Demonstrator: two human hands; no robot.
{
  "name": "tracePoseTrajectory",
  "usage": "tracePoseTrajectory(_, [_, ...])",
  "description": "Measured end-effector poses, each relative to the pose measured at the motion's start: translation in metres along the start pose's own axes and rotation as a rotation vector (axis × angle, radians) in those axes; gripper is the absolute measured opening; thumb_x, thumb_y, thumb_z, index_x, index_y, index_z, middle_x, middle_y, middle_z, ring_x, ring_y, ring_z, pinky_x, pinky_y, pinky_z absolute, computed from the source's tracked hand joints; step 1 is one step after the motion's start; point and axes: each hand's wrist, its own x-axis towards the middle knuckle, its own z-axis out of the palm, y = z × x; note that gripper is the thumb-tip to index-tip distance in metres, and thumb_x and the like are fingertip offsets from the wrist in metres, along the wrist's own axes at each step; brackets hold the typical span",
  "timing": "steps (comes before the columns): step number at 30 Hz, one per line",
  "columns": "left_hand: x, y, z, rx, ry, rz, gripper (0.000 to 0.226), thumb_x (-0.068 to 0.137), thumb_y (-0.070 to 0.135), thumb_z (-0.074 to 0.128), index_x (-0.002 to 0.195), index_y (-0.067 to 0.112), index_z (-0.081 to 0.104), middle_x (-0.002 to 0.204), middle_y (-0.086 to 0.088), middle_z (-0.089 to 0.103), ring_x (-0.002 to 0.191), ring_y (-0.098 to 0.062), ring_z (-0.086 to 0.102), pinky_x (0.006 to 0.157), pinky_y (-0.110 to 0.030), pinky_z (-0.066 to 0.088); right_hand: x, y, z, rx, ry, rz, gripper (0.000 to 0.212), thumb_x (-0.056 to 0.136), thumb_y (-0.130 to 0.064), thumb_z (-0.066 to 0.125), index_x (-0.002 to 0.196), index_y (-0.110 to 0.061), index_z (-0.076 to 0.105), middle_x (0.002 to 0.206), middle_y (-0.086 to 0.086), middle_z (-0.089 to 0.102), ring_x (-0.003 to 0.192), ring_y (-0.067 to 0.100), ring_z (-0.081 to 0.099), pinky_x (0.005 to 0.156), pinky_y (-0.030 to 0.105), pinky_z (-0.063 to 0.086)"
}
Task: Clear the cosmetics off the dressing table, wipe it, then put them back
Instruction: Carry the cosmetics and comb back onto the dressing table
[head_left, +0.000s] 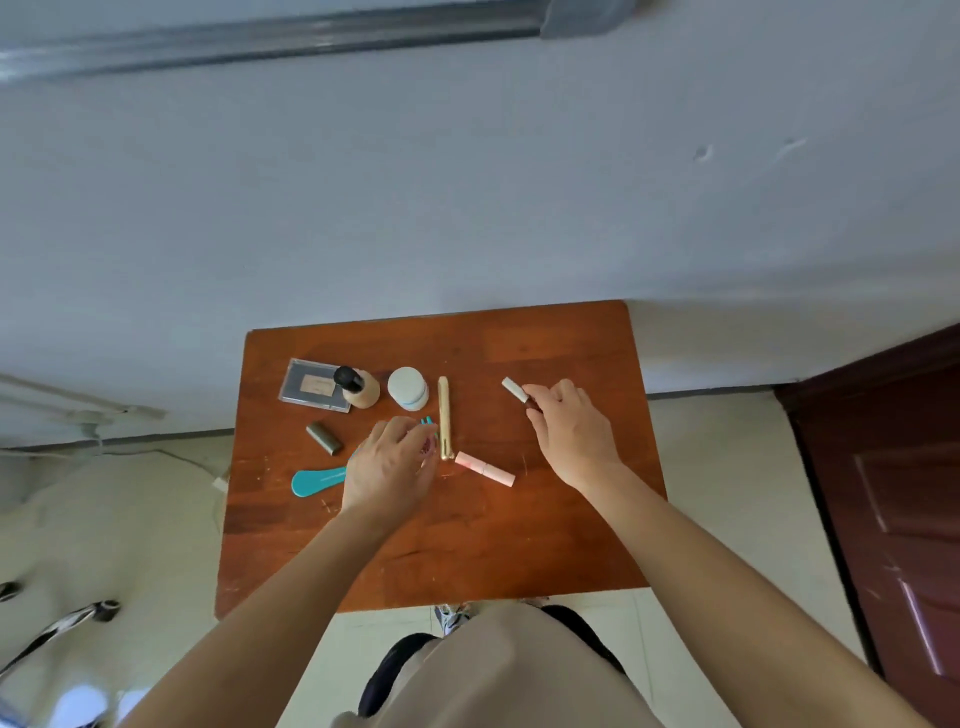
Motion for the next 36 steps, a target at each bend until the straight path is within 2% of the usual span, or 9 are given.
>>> tracePoseTrajectory(3, [0.025,0.016,-0.046,-0.017,0.191,0.105,0.031,0.081,0.022,0.078,0.110,0.016,0.071,0.109,-0.004,0.068,0.094,-0.020,0.064,0.060,-0.029,0.055,0.006,0.001,-0.044,0.017,0.152,-0.005,0.037,0.102,-0.033,0.048,0.139,-0.024,0.051,0.107,0.000,0.055,0.087,0.009,0.050,0.062,0.014,0.035])
tracePoseTrajectory(8, [0.061,0.058,-0.133,-0.126,0.568,0.247,0.031,0.086,0.022,0.071,0.116,0.017,0.067,0.113,-0.002,0.065,0.101,-0.017,0.056,0.070,-0.023,0.045,-0.011,-0.003,-0.139,0.119,0.545,0.052,0.038,0.104,-0.034,0.044,0.141,-0.023,0.049,0.106,0.000,0.054,0.091,0.012,0.053,0.066,0.022,0.044])
tracePoseTrajectory(11, [0.064,0.084,-0.162,-0.274,0.660,0.381,0.036,0.087,0.021,0.070,0.122,0.016,0.064,0.116,-0.002,0.062,0.103,-0.014,0.050,0.073,-0.025,0.047,-0.049,0.003,-0.178,0.133,0.722,0.113,0.040,0.104,-0.032,0.044,0.141,-0.020,0.050,0.105,0.000,0.053,0.089,0.012,0.053,0.066,0.025,0.046])
tracePoseTrajectory(16, [0.048,0.145,-0.160,-0.464,0.608,0.646,0.037,0.086,0.016,0.072,0.122,0.014,0.065,0.114,-0.002,0.064,0.103,-0.018,0.054,0.076,-0.026,0.049,-0.161,0.018,-0.190,0.031,0.896,0.339,0.039,0.103,-0.031,0.049,0.139,-0.017,0.054,0.102,-0.003,0.052,0.079,0.011,0.055,0.059,0.027,0.047])
tracePoseTrajectory(23, [-0.045,0.282,-0.132,-0.735,0.294,0.900,0.034,0.085,0.024,0.071,0.117,0.021,0.062,0.112,0.007,0.062,0.104,-0.012,0.052,0.076,-0.035,0.054,-0.374,0.043,-0.199,-0.146,1.074,0.776,0.039,0.102,-0.034,0.049,0.139,-0.023,0.054,0.105,-0.004,0.052,0.082,0.016,0.057,0.063,0.028,0.044])
tracePoseTrajectory(25, [-0.089,0.317,-0.123,-0.731,0.226,1.057,0.031,0.085,0.021,0.072,0.114,0.021,0.061,0.109,0.011,0.060,0.100,-0.008,0.047,0.080,-0.028,0.051,-0.440,0.042,-0.195,-0.156,1.142,0.913,0.039,0.102,-0.034,0.049,0.140,-0.025,0.052,0.104,-0.004,0.052,0.080,0.018,0.058,0.065,0.031,0.048])
tracePoseTrajectory(28, [-0.167,0.362,-0.108,-0.709,0.155,1.299,0.034,0.082,0.015,0.073,0.114,0.016,0.062,0.111,0.004,0.063,0.100,-0.013,0.050,0.090,-0.004,0.032,-0.532,0.038,-0.182,-0.159,1.238,1.044,0.039,0.103,-0.034,0.047,0.141,-0.027,0.052,0.104,-0.002,0.052,0.081,0.019,0.059,0.068,0.037,0.053])
tracePoseTrajectory(32, [-0.275,0.419,-0.083,-0.743,0.113,1.489,0.030,0.084,0.016,0.071,0.113,0.013,0.065,0.113,0.001,0.066,0.103,-0.018,0.057,0.095,-0.004,0.029,-0.649,0.033,-0.148,-0.200,1.324,1.190,0.036,0.103,-0.031,0.049,0.138,-0.027,0.054,0.107,0.002,0.057,0.081,0.025,0.063,0.063,0.036,0.053])
tracePoseTrajectory(36, [-0.398,0.472,-0.051,-0.790,0.052,1.575,0.029,0.082,0.017,0.072,0.111,0.019,0.064,0.112,0.007,0.065,0.102,-0.014,0.057,0.089,-0.002,0.032,-0.777,0.036,-0.111,-0.238,1.326,1.309,0.035,0.102,-0.028,0.053,0.135,-0.022,0.057,0.106,0.001,0.058,0.080,0.023,0.064,0.060,0.034,0.053])
